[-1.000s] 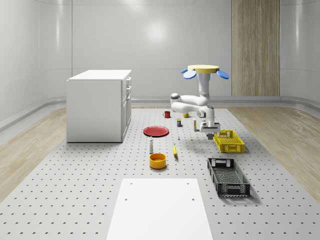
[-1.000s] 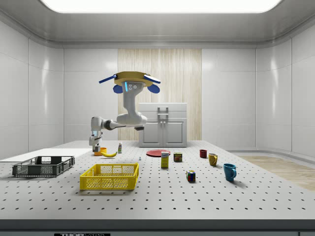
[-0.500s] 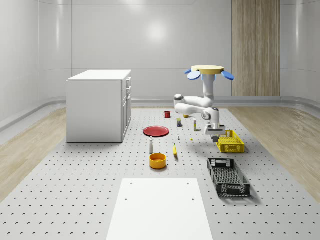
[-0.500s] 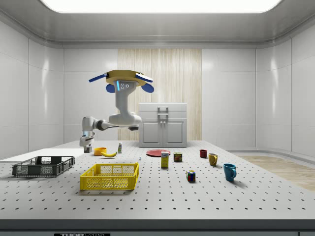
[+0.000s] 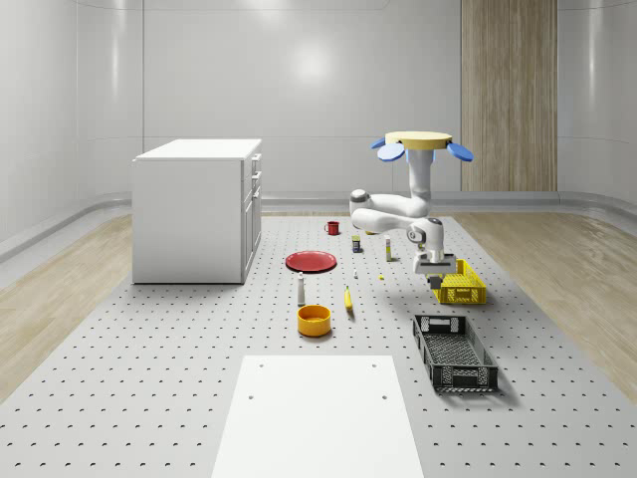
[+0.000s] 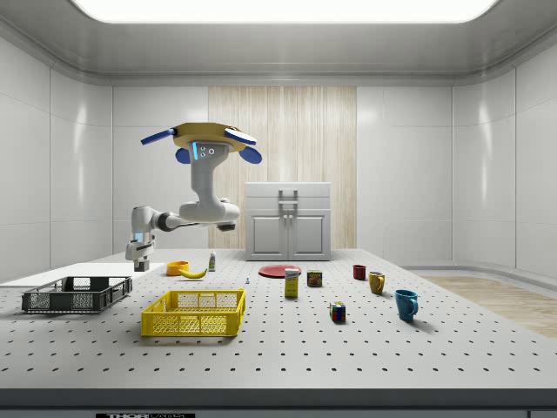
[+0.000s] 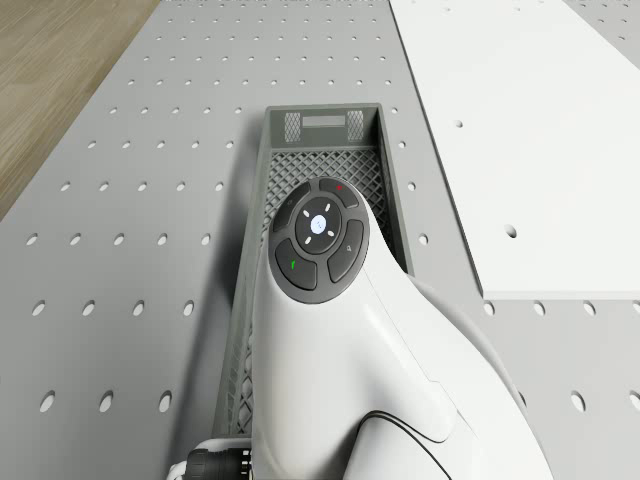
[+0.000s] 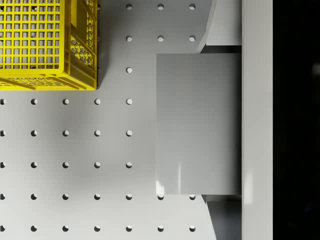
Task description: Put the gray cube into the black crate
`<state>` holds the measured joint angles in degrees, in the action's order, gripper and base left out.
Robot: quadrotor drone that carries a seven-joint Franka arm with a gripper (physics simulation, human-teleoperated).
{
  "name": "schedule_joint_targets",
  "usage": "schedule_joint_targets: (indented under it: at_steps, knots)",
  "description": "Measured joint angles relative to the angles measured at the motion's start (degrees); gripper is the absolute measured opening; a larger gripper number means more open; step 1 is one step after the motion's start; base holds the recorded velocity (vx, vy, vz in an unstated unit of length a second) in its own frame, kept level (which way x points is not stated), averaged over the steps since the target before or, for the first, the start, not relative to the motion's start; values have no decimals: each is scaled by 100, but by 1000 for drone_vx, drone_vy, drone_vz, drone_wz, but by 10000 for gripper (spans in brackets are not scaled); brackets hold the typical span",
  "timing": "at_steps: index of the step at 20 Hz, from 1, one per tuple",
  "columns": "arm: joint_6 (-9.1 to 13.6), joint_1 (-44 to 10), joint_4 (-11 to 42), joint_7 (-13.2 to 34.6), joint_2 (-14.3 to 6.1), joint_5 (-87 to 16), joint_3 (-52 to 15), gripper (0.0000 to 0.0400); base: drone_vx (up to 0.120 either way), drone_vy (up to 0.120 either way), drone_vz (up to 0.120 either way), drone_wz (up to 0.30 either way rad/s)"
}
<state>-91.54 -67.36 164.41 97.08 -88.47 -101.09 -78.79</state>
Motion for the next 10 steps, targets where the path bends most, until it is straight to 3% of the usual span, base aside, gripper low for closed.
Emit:
schedule_joint_targets:
  at_steps: [4,7,10]
  knots:
    - [-15,-3,-1,2,-16,6,-2,250,120,0,0,0]
    - [-25,-6,-1,4,-27,11,-4,250,120,0,-107,0]
    - [-35,-8,-1,6,-37,15,-5,250,120,0,0,0]
